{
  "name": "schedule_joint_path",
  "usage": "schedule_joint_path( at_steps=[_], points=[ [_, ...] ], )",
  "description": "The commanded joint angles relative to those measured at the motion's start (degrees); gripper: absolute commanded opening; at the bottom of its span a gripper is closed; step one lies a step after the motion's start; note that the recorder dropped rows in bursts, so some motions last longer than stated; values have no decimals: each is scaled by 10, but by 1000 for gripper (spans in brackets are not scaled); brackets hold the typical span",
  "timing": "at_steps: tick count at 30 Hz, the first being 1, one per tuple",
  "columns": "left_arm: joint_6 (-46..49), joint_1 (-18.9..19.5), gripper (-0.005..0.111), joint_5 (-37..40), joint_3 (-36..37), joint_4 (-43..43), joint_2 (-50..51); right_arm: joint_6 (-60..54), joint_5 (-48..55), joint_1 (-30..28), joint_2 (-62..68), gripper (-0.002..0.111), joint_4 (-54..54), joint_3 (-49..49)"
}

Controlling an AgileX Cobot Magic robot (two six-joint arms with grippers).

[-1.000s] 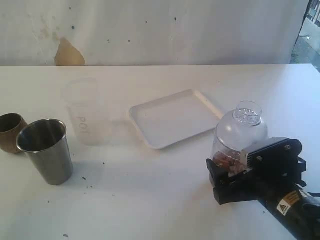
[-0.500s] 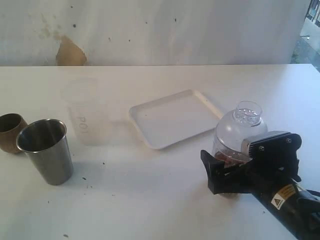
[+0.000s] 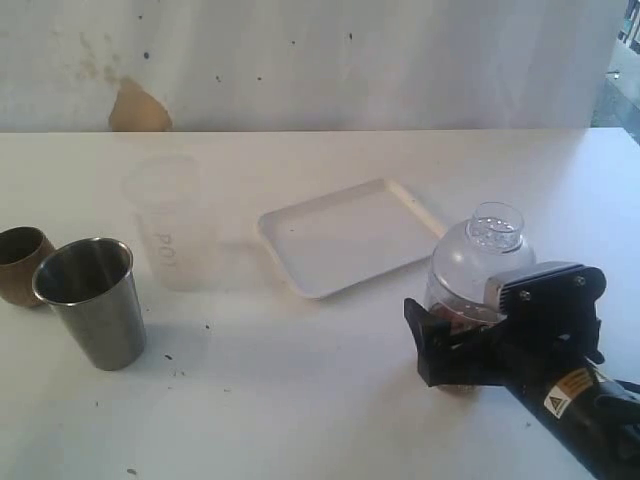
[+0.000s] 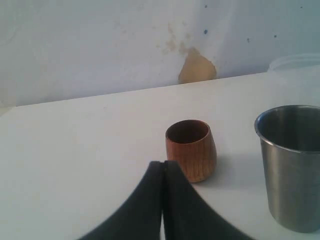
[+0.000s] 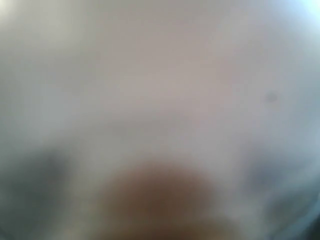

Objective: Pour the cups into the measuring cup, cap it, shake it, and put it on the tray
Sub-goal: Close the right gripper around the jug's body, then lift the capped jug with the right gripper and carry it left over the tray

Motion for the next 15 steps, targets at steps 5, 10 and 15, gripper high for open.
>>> schedule_joint_path(
  at_steps=[5, 10, 15],
  points=[
    [-1, -2, 0, 0, 3, 1, -1, -7, -9, -4, 3, 36, 16, -2],
    [-1, -2, 0, 0, 3, 1, -1, -4, 0, -4, 3, 1, 31, -2],
    [-1, -2, 0, 0, 3, 1, -1, 0, -4, -4, 3, 1, 71, -2]
  ],
)
